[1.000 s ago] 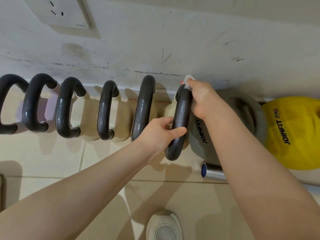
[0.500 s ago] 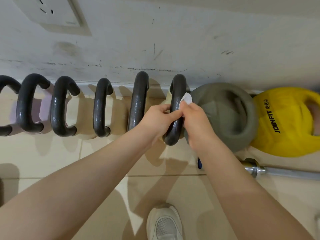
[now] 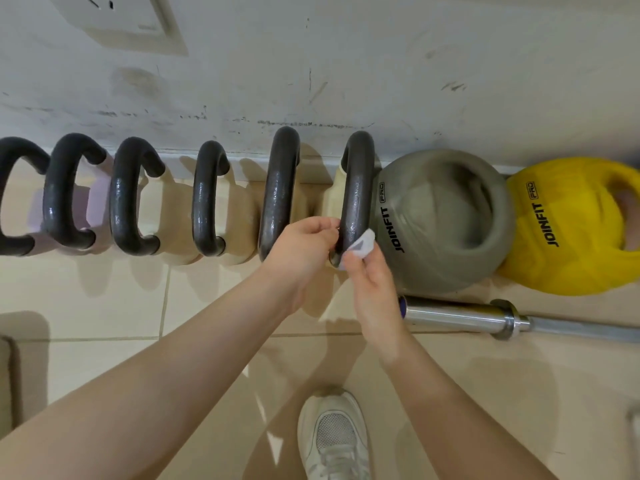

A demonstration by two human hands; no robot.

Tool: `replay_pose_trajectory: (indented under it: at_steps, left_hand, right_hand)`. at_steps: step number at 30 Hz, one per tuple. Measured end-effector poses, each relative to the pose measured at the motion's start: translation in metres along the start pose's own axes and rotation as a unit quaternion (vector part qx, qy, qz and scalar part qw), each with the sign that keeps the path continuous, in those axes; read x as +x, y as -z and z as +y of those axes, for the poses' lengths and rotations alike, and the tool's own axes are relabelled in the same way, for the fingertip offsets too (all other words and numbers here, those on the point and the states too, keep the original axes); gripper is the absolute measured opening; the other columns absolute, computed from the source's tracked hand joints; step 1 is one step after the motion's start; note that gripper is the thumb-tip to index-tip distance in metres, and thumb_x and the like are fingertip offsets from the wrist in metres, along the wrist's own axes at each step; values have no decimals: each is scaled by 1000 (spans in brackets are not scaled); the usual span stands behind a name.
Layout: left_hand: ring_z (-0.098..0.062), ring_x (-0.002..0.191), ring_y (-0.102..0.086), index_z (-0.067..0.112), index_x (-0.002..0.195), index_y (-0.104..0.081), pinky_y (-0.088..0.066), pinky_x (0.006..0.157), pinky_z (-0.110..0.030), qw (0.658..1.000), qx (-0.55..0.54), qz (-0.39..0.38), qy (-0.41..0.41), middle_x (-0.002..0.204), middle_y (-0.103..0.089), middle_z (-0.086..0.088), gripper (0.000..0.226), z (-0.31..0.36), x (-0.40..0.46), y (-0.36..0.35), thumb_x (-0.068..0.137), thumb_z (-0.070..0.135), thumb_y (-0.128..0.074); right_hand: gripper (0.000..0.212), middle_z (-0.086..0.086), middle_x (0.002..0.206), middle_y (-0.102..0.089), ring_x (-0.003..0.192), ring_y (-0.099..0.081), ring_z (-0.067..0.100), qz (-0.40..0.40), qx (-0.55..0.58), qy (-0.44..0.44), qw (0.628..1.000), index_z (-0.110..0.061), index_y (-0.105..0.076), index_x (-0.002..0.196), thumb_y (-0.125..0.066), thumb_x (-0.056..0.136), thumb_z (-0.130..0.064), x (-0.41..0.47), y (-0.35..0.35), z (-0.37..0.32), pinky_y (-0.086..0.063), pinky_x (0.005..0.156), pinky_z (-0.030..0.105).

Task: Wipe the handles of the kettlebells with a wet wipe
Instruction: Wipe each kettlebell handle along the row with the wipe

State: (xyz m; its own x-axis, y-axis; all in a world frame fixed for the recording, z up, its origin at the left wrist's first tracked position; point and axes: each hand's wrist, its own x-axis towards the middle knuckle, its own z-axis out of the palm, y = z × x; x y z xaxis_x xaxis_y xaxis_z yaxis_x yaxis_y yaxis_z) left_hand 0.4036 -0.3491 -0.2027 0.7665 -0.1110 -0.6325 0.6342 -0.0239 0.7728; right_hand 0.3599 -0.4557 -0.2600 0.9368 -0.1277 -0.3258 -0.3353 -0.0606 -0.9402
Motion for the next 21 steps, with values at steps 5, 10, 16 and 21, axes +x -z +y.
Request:
replay_pose_trajectory:
  at_steps: [5,10,16,21]
  left_hand:
    - [-4,77,-60,25,71,-61,-50,72,-14,1000,-16,-2,7,75,-64,8,33,5,-12,0,93,8,-44]
    - [-13,98,-53,21,91,-55,-41,93,-24,999,-47,-17,13,99,-56,-2,9,8,-16,8,93,17,-47]
    - [-10,80,-64,15,99,-64,-53,81,-20,995,-43,11,-85,94,-67,1,19,24,-24,27,95,18,-46]
    - [-10,73,-59,14,91,-65,-50,73,-21,983,47,67,-165,82,-65,3,24,29,-25,48,95,16,-42]
  right_hand:
    - [46,4,117,-62,107,-58,19,-15,-239,35,970,-15,-41,132,-58,89,-19,12,-1,28,-42,78,24]
    - [61,0,134,-52,116,-53,15,40,-164,43,985,-21,-22,145,-50,92,-9,-3,-15,23,-38,80,4]
    - [67,6,151,-14,141,-13,24,108,-566,304,758,-9,-20,143,-38,80,5,6,-6,18,-5,115,37]
    - [35,7,118,-63,127,-44,26,-30,-782,419,460,-7,-62,112,-39,87,-13,14,12,5,-14,114,41]
